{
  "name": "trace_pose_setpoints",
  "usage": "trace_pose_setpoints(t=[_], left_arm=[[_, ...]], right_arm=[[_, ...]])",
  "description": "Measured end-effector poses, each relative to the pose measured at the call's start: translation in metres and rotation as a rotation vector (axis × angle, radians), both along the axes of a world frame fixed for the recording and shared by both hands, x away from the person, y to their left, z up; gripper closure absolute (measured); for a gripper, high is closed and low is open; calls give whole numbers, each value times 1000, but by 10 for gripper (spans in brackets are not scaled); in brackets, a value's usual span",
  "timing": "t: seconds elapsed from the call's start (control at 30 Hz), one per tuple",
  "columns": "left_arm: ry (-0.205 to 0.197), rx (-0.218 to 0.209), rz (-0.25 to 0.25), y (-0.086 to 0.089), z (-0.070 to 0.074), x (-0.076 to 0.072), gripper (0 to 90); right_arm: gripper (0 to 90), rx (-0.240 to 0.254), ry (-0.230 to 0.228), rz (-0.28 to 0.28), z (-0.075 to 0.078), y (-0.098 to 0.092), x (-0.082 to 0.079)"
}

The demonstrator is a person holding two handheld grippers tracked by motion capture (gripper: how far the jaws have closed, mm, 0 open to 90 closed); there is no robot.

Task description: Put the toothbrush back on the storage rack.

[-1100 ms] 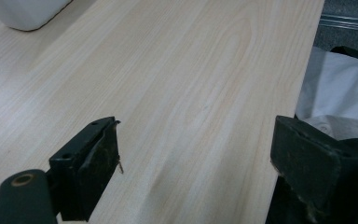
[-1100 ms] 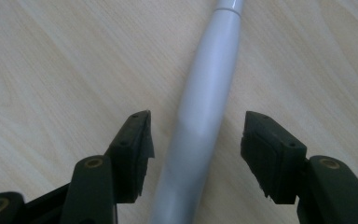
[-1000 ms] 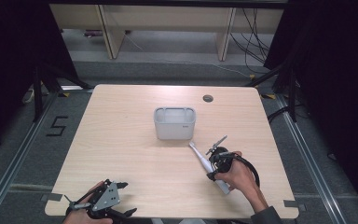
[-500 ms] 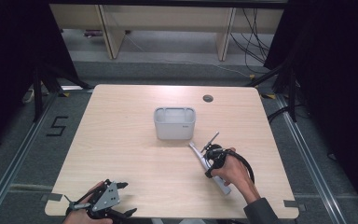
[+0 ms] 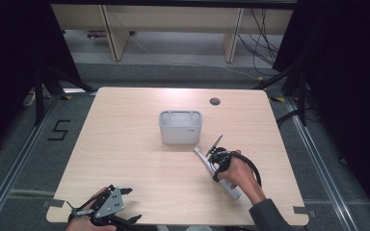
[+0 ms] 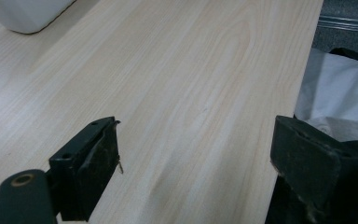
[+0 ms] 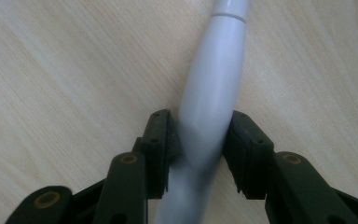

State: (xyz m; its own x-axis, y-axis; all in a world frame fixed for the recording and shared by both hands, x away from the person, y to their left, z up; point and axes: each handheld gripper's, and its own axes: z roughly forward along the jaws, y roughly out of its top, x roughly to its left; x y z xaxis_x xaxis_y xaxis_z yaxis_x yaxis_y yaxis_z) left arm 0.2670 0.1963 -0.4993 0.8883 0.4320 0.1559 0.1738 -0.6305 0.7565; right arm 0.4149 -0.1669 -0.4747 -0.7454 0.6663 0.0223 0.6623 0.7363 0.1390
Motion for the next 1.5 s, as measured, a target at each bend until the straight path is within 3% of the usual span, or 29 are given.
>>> trace_pose_setpoints(t=[0.13, 0.2, 0.4, 0.67, 1.07, 1.27, 1.4, 1.43, 1.47, 1.5], left_arm=[[2, -6, 1, 0, 0, 0, 148], [9, 1, -7, 0, 1, 0, 147], [15, -1, -5, 0, 0, 0, 147], [5, -11, -4, 0, 0, 1, 148], [7, -11, -6, 0, 1, 0, 148], [9, -9, -6, 0, 1, 0, 148], [2, -37, 10, -1, -1, 0, 148], [2, -37, 10, -1, -1, 0, 148], [9, -8, -6, 0, 1, 0, 148], [-3, -19, -1, 0, -1, 0, 148]], right_arm=[[655, -23, 16, -9, 1, 2, 1], [656, -31, 7, 27, 0, 2, 2], [659, -73, 17, 37, 1, 8, 2], [662, -88, 35, 31, 2, 10, 2], [663, -131, 63, 76, 1, 14, 5], [664, -134, 54, 75, 1, 13, 4], [665, -121, 47, 90, 1, 10, 2], [665, -121, 47, 90, 1, 10, 2], [665, -114, 45, 79, 2, 9, 0], [665, -106, 30, 85, 3, 7, -2]])
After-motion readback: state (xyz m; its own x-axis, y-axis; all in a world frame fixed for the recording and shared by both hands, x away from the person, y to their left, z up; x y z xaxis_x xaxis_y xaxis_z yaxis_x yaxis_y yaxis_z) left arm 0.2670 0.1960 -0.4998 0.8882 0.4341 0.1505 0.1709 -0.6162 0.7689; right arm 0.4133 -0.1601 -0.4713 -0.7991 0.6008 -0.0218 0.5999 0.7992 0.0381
